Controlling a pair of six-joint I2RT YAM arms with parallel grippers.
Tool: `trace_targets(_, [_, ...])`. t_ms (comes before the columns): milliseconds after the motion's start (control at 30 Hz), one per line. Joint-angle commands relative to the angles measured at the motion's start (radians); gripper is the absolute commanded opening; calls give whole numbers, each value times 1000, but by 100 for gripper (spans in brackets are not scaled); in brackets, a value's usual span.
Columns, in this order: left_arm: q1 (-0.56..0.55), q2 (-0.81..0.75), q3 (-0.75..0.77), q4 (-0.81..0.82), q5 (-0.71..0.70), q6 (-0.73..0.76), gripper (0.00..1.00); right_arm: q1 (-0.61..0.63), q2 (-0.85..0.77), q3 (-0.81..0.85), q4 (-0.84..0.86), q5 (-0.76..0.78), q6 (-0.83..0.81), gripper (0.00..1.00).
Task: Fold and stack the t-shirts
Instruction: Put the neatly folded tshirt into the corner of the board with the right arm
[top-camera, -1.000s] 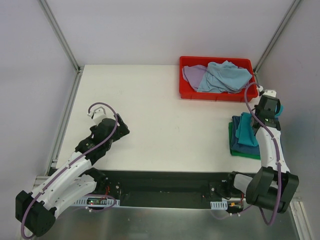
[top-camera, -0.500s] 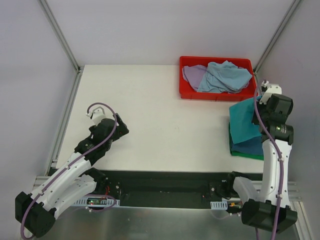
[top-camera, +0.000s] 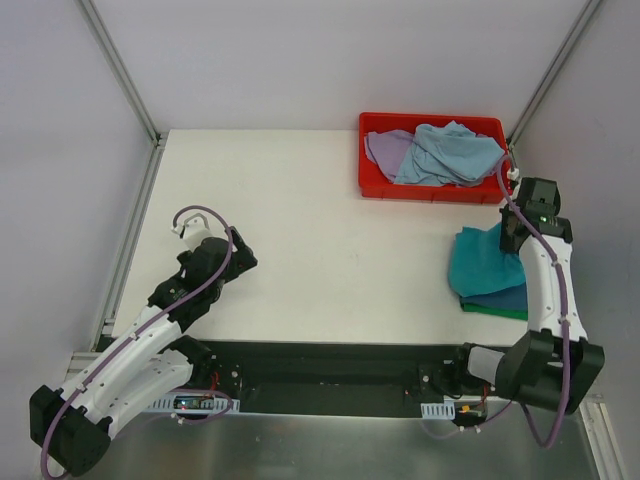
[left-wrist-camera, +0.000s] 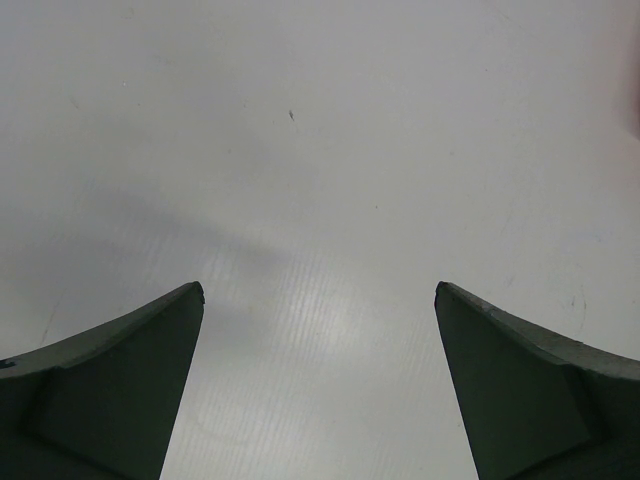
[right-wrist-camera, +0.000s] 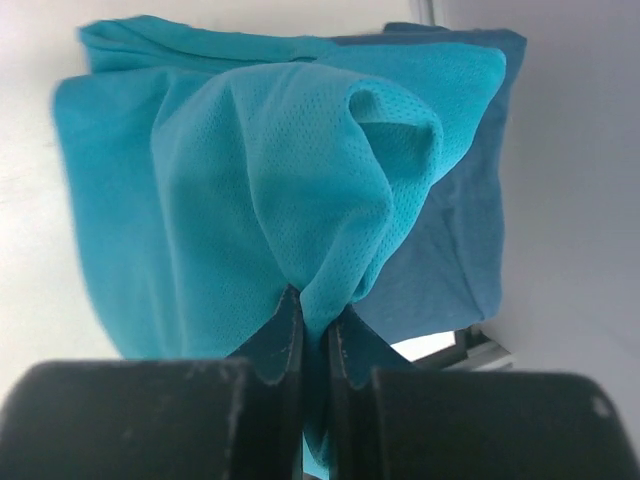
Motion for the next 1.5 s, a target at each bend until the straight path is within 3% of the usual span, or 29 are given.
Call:
trace_targets(0, [10,-9,-4,-1,-45,15,99,1,81,53,58,223,-55,0])
trace_targets(200, [10,-11,-6,-1,-65,15,99,-26,163,99,85,349,-106,0])
trace_targets(567, [10,-11,-7,-4,-87,15,99,-57,249,101,115,276,-143,3])
trace_targets(633, [10,-9,-6,-5,-84,13,99,-58,263,95,117,290,-135,23])
trace_targets(700, [10,-8,-6,-4,-82,15,99,-60,279,99,118,314,-129,98])
trace_targets(900, [10,-20,-4,-9,-79,18,99,-60,236,156,109,322,-56,96])
trace_targets(1033, [10,-25,-9,-7,-74,10,99,-58,113,132,155,180,62,96])
trace_targets(1200, [10,-11,3,-9,-50,19,99,-83,-80,-43,391,-12,250,96])
trace_targets(1300, [10,-11,3,-9,-48,22,99,-109,-53,-37,425,-175,258,96])
trace_targets(1467, [11,-3,3,-9,-47,24,99,-144,113,52,375,-125,270,96])
